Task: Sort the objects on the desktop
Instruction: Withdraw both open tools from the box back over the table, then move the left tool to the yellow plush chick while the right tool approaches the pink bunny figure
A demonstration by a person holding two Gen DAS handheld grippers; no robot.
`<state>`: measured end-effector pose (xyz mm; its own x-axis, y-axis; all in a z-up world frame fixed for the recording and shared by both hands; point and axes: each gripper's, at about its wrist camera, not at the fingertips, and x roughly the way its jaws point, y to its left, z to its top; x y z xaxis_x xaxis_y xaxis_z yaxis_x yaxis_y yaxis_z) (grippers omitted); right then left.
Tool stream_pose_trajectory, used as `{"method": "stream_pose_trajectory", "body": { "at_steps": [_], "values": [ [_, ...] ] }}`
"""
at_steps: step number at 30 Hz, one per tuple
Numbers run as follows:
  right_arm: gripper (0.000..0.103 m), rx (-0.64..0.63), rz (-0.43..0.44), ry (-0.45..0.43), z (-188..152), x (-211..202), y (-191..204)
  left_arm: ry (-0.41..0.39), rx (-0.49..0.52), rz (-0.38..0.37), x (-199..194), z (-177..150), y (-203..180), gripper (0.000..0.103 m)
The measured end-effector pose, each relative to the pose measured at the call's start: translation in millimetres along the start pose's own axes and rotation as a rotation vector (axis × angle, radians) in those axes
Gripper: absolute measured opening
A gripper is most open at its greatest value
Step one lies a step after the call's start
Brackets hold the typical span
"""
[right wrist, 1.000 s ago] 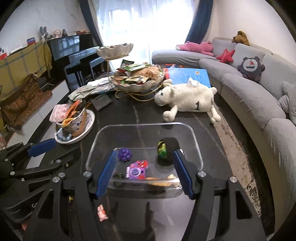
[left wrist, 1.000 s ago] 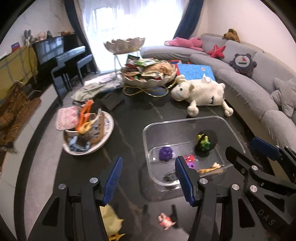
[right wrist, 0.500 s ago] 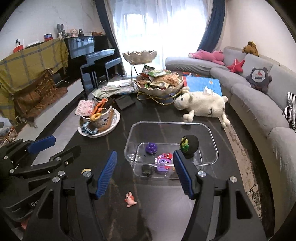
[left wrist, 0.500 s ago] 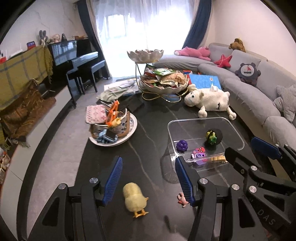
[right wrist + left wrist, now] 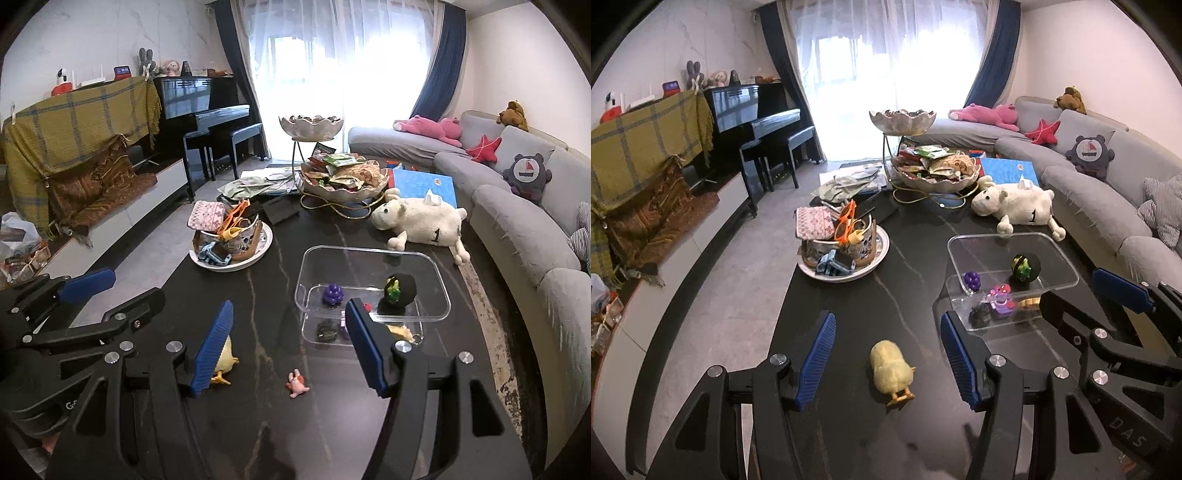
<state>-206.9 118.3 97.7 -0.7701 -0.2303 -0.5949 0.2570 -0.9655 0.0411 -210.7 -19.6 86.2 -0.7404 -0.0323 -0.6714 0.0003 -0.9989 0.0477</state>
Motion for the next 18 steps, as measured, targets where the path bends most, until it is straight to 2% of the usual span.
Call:
{"method": "stream_pose_trajectory", "body": {
  "at_steps": [9,18],
  "values": [
    [0.061,-0.013,0.031,0.015,-12.1,6.1,14.2,0.031,-0.025,0.005,3.5,-17.1,16.1,0.056],
    [0.061,-0.009,0.054,0.044,-19.1,27.1,14.3,0.049,-0.028,0.006,24.8,-23.8,19.3,0.056]
  ]
}}
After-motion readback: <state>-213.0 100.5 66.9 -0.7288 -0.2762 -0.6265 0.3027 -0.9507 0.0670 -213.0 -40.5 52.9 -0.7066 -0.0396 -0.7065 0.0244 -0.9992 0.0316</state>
